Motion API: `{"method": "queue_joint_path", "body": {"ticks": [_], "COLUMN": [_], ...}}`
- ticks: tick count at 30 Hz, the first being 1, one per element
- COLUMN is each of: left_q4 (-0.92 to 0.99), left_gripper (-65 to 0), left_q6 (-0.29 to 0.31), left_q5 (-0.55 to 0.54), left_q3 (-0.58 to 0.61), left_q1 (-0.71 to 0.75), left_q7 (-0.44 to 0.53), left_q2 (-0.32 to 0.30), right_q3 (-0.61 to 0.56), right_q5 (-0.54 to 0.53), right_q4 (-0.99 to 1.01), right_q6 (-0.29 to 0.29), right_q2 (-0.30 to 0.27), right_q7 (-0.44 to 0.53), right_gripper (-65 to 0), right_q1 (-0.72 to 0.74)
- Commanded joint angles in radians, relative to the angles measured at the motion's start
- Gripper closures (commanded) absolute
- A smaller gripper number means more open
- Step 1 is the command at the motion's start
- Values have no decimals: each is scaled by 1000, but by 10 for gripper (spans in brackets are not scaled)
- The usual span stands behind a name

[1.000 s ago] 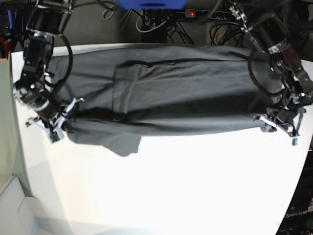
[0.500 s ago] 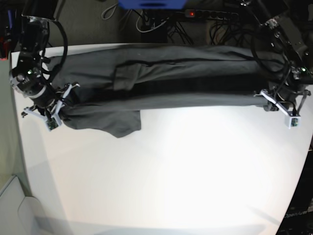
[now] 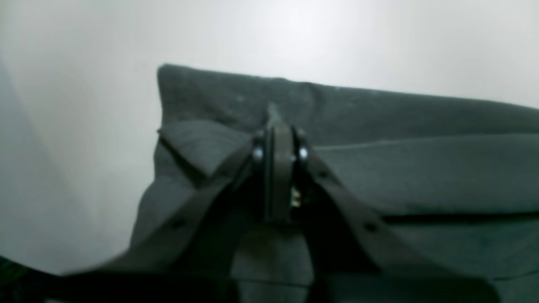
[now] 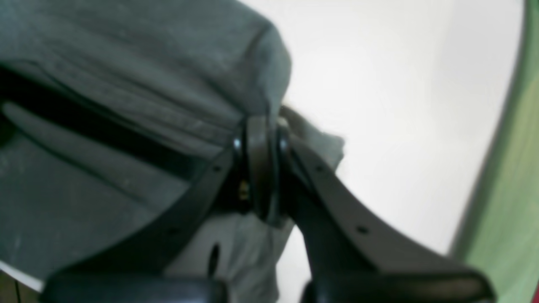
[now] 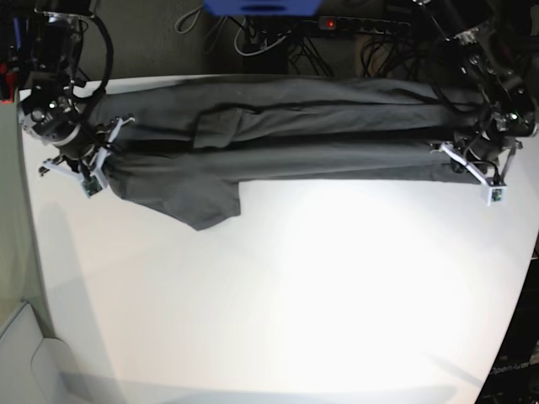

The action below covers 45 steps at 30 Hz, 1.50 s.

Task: Layout the t-shirt on the table in an organized manner, then fold the t-shirt properly
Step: 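Lift the hem with both grippers and fold it over onto the folded edge, then open the right gripper and move it along the strip end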

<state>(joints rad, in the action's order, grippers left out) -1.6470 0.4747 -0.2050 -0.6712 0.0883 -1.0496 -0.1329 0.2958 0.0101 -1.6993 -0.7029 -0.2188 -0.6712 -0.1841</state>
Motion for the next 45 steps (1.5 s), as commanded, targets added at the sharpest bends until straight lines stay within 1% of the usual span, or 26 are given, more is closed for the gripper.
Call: {"method": "queue_joint_path", "body": {"ticks": [1,5,6,7,9,10,12,14,15,17,19,21,23,27,29,31,33,35,38,42,44,45], "left_q4": [-8,-6,-6,-5,-6,-8,-14,-17,-19,-37,-68,-115,-149,-149,-89,-2,81,136,187,248,265,273], "left_gripper": [-2,-5,-6,-6,-30,-59,-144,-248,-299,-380,-430,-441,-441,-441,-441,-441,-441,-441,-441,-441,-441,-441], "left_q6": [0,0,0,0,0,0,0,0,2,9,52,98,123,127,131,132,132,132,132,132,132,132], "left_q5": [-6,-6,-6,-6,-12,-15,-15,-17,-17,-24,-53,-80,-87,-78,-77,-64,-53,-43,-1,78,88,86], "left_q3": [-2,-2,-2,-2,0,0,0,-2,-2,-3,-11,-38,-80,-154,-186,-204,-206,-204,-201,-201,-201,-201], "left_q1": [-11,0,1,3,20,26,29,43,54,63,74,89,89,57,32,1,-31,-43,-45,-45,-45,-45], "left_q7": [15,15,13,10,10,13,13,13,15,16,15,15,15,16,16,16,16,30,114,183,193,194], "left_q2": [-14,-14,-14,-14,-14,-14,-12,-12,-11,-11,0,6,11,17,14,-14,-27,-30,-21,-20,-20,-20], "right_q3": [4,3,1,0,-31,-36,-40,-34,-33,-23,3,13,13,33,35,29,26,26,21,-62,-114,-137], "right_q5": [-5,-3,-3,-3,-3,-3,-3,-3,-3,-3,-5,-6,-6,-6,-6,-6,-6,-5,-5,-5,-5,-5], "right_q4": [-3,28,28,28,20,18,18,17,11,-5,-37,-71,-95,-137,-143,-144,-144,-144,-143,-135,-117,-97], "right_q6": [5,5,5,5,5,5,5,5,5,5,5,5,5,5,5,5,5,5,5,5,5,5], "right_q2": [-14,-17,-26,-31,-37,-46,-60,-60,-61,-61,-58,-57,-57,-47,-26,-21,-15,12,26,28,34,48], "right_q7": [14,5,3,5,3,3,11,12,11,11,11,12,5,3,3,1,-5,-51,-167,-335,-390,-410], "right_gripper": [0,0,0,-10,-68,-109,-183,-249,-269,-299,-306,-306,-306,-310,-311,-311,-311,-311,-311,-312,-330,-342], "right_q1": [7,4,-7,-18,-30,-38,-50,-50,-50,-62,-71,-76,-76,-73,-67,-64,-33,-1,87,222,274,300]}}
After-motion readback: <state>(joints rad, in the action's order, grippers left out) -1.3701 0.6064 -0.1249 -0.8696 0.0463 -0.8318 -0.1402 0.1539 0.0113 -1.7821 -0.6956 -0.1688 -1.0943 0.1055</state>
